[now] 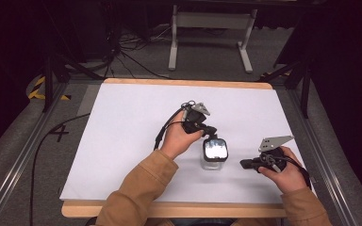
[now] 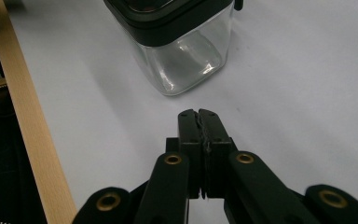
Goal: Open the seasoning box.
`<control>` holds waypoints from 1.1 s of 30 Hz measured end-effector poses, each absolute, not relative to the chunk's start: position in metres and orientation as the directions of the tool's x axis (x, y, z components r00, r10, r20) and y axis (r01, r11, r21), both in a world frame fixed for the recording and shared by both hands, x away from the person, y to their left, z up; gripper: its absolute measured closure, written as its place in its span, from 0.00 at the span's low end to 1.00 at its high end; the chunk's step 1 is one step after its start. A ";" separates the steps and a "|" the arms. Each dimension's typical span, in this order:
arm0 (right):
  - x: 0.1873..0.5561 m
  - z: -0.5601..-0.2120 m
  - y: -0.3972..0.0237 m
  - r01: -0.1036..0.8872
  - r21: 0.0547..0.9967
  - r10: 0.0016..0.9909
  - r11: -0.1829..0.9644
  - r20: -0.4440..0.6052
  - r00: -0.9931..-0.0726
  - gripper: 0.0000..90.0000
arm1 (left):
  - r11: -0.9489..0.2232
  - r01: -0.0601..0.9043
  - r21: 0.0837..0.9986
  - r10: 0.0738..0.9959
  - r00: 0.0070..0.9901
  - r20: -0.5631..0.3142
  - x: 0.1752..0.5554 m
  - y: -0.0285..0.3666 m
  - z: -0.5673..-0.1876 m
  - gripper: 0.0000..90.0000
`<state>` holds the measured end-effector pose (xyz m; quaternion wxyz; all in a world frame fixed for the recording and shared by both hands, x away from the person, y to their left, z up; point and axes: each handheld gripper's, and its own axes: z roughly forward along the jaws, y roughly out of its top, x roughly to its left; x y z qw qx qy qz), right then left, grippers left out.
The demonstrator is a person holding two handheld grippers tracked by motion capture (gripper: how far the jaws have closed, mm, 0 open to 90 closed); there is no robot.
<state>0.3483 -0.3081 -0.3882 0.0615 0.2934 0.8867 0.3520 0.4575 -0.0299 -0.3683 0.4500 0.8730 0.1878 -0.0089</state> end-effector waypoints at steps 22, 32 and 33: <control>0.339 -0.379 -0.279 0.399 0.723 0.506 0.563 0.080 -0.859 1.00 | -0.516 0.353 0.781 0.323 0.924 -0.204 0.459 -0.030 -0.370 1.00; 0.340 -0.380 -0.268 0.392 0.756 0.516 0.524 0.084 -0.852 1.00 | -0.502 0.358 0.787 0.323 0.922 -0.213 0.459 -0.030 -0.371 1.00; 0.340 -0.381 -0.267 0.394 0.760 0.520 0.517 0.086 -0.850 1.00 | -0.501 0.359 0.787 0.322 0.922 -0.215 0.460 -0.030 -0.372 1.00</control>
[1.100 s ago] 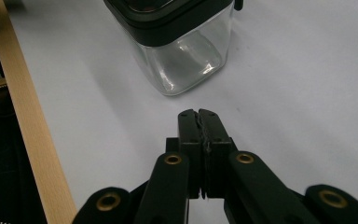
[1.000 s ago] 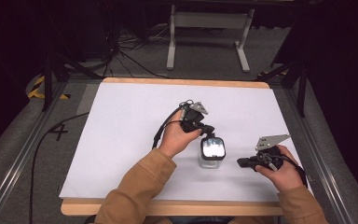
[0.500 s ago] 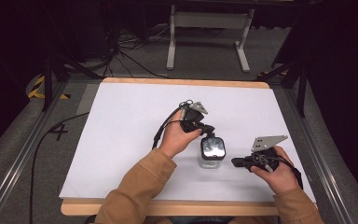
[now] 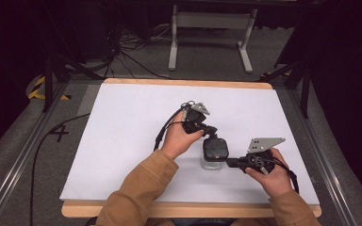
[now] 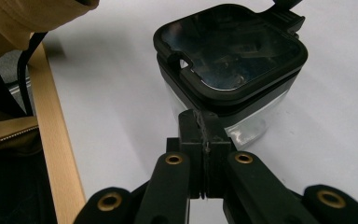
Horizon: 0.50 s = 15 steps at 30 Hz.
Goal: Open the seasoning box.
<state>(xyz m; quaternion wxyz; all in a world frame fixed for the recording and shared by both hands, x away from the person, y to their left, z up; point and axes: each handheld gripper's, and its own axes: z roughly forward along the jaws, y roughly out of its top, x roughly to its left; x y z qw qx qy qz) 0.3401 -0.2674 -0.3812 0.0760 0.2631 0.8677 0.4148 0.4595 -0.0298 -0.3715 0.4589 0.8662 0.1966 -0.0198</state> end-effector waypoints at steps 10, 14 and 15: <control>0.342 -0.381 -0.269 0.397 0.785 0.537 0.475 0.099 -0.838 1.00 | -0.500 0.362 0.787 0.328 0.920 -0.214 0.459 -0.029 -0.372 1.00; 0.342 -0.381 -0.269 0.395 0.786 0.537 0.475 0.097 -0.838 1.00 | -0.510 0.359 0.782 0.337 0.919 -0.203 0.458 -0.027 -0.370 1.00; 0.342 -0.381 -0.269 0.395 0.786 0.536 0.475 0.097 -0.839 1.00 | -0.507 0.361 0.783 0.338 0.919 -0.205 0.456 -0.025 -0.368 1.00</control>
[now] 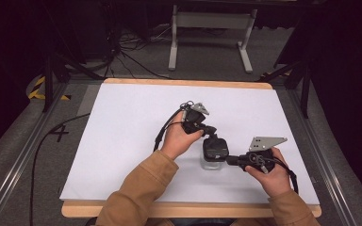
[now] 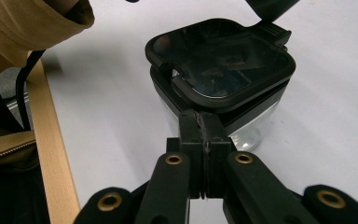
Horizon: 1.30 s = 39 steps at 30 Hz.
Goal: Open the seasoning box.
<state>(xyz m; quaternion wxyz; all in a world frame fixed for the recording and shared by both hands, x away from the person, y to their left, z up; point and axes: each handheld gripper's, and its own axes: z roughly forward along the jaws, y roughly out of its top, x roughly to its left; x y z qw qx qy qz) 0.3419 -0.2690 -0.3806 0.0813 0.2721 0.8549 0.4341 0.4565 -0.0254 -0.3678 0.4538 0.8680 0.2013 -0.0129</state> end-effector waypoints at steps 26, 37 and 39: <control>0.360 -0.358 -0.271 0.344 0.839 0.521 0.422 0.086 -0.849 1.00 | -0.671 0.280 0.687 0.203 0.960 -0.194 0.391 -0.008 -0.332 1.00; 0.357 -0.359 -0.269 0.335 0.845 0.521 0.417 0.080 -0.850 1.00 | -0.659 0.307 0.687 0.262 0.950 -0.172 0.399 -0.021 -0.346 1.00; 0.356 -0.360 -0.269 0.341 0.840 0.523 0.422 0.082 -0.848 1.00 | -0.641 0.308 0.703 0.276 0.947 -0.163 0.400 -0.020 -0.343 1.00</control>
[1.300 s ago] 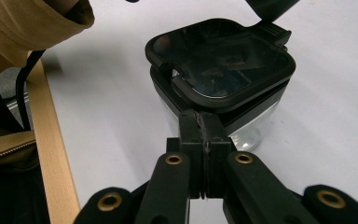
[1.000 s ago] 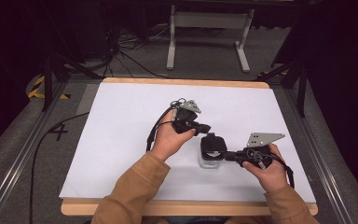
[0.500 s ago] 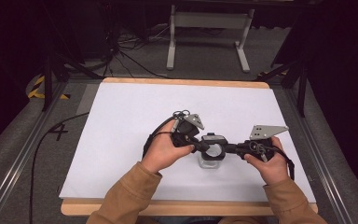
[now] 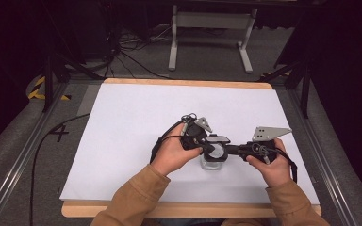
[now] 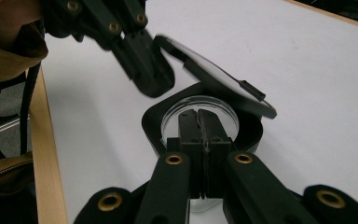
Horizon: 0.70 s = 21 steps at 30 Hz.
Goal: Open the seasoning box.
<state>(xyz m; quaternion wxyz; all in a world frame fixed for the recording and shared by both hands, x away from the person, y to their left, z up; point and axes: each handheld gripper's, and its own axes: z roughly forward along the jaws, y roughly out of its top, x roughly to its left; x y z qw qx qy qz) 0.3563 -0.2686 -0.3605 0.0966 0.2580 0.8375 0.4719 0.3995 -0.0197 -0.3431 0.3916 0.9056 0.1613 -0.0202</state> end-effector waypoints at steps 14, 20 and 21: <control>0.350 -0.377 -0.263 0.361 0.814 0.534 0.455 0.075 -0.842 1.00 | -0.516 0.312 0.798 0.328 0.932 -0.152 0.415 -0.014 -0.334 1.00; 0.346 -0.378 -0.262 0.342 0.821 0.542 0.458 0.048 -0.839 1.00 | -0.482 0.308 0.820 0.364 0.922 -0.132 0.421 -0.013 -0.336 0.99; 0.346 -0.378 -0.262 0.341 0.821 0.543 0.457 0.046 -0.839 1.00 | -0.477 0.310 0.822 0.371 0.919 -0.131 0.422 -0.013 -0.337 1.00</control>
